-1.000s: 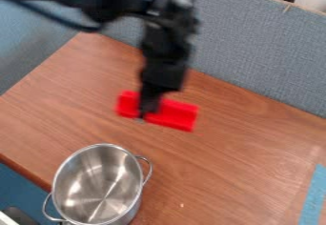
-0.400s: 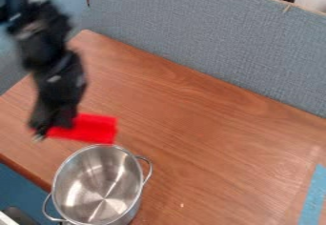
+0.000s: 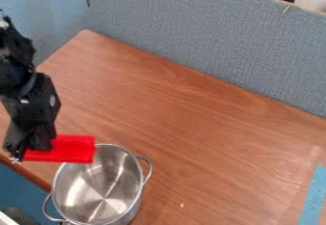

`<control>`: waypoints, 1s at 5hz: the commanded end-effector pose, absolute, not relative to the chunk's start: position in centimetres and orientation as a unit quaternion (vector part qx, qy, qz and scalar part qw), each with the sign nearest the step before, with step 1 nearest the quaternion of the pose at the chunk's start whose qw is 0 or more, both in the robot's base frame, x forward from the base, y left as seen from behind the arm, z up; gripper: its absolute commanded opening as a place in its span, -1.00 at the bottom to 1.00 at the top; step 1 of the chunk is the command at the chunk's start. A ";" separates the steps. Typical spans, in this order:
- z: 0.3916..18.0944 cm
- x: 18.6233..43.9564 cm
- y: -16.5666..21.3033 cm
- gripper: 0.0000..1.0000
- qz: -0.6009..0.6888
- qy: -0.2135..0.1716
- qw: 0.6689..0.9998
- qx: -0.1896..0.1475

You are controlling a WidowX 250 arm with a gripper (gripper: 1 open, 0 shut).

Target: Put the red object in the metal pot

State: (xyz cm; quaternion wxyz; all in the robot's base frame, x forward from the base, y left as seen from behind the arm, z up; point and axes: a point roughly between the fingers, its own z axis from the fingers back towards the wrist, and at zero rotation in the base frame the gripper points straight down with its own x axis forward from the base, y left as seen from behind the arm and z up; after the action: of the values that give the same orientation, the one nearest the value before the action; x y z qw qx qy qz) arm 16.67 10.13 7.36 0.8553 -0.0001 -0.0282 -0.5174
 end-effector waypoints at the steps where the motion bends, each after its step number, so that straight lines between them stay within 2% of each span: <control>1: 10.9 17.5 10.2 -1.00 -0.444 -0.031 0.895 0.020; 3: 4.3 17.4 6.1 -1.00 -0.518 -0.023 0.855 -0.004; 5: -5.7 17.5 4.5 -1.00 -0.624 -0.038 0.780 -0.001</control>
State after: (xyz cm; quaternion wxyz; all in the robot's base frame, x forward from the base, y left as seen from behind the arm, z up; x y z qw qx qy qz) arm 20.43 5.38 -2.76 0.7751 0.0632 -0.0807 -0.6234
